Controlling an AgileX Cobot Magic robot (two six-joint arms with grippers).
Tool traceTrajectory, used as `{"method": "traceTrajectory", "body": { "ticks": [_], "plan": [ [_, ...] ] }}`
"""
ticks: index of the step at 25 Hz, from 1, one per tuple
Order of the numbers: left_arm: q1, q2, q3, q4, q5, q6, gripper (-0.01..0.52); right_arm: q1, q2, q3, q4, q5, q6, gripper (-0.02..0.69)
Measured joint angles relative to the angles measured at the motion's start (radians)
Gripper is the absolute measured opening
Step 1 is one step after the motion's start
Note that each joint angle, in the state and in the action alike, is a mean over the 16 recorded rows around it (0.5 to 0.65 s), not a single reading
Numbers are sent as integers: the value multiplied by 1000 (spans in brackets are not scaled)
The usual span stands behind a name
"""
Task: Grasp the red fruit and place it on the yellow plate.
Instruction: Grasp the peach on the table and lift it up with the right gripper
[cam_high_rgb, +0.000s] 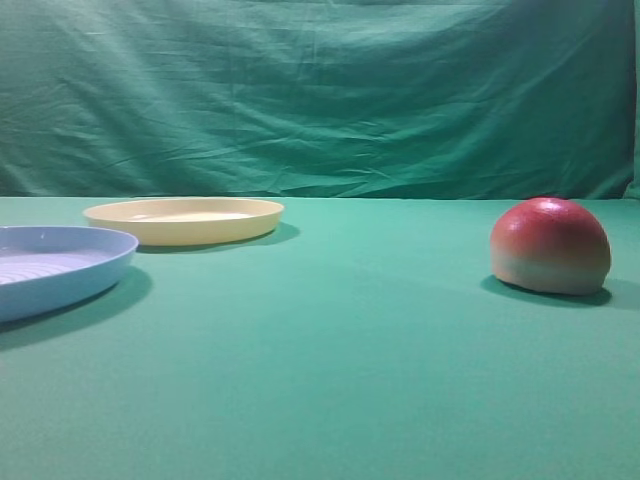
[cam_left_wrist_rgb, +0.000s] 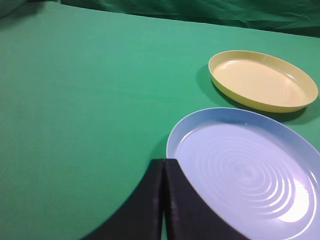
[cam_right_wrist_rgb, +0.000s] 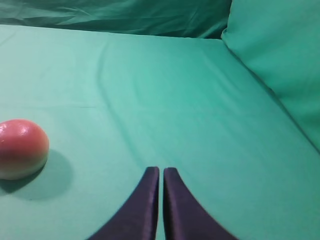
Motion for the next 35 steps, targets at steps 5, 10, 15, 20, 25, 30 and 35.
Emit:
{"method": "traceTrajectory", "body": {
  "ticks": [5, 10, 15, 20, 25, 30, 35],
  "plan": [
    [0, 0, 0, 0, 0, 0, 0, 0, 0, -7, 4, -178, 36, 0],
    [0, 0, 0, 0, 0, 0, 0, 1, 26, -71, -21, -282, 81, 0],
    [0, 0, 0, 0, 0, 0, 0, 1, 122, -198, -64, -235, 117, 0],
    [0, 0, 0, 0, 0, 0, 0, 2, 293, -371, -104, -9, 122, 0],
    [0, 0, 0, 0, 0, 0, 0, 2, 506, -525, -93, 227, 108, 0],
    [0, 0, 0, 0, 0, 0, 0, 2, 691, -616, -40, 401, 94, 0],
    [0, 0, 0, 0, 0, 0, 0, 15, 831, -668, 33, 506, 28, 0]
  ]
}}
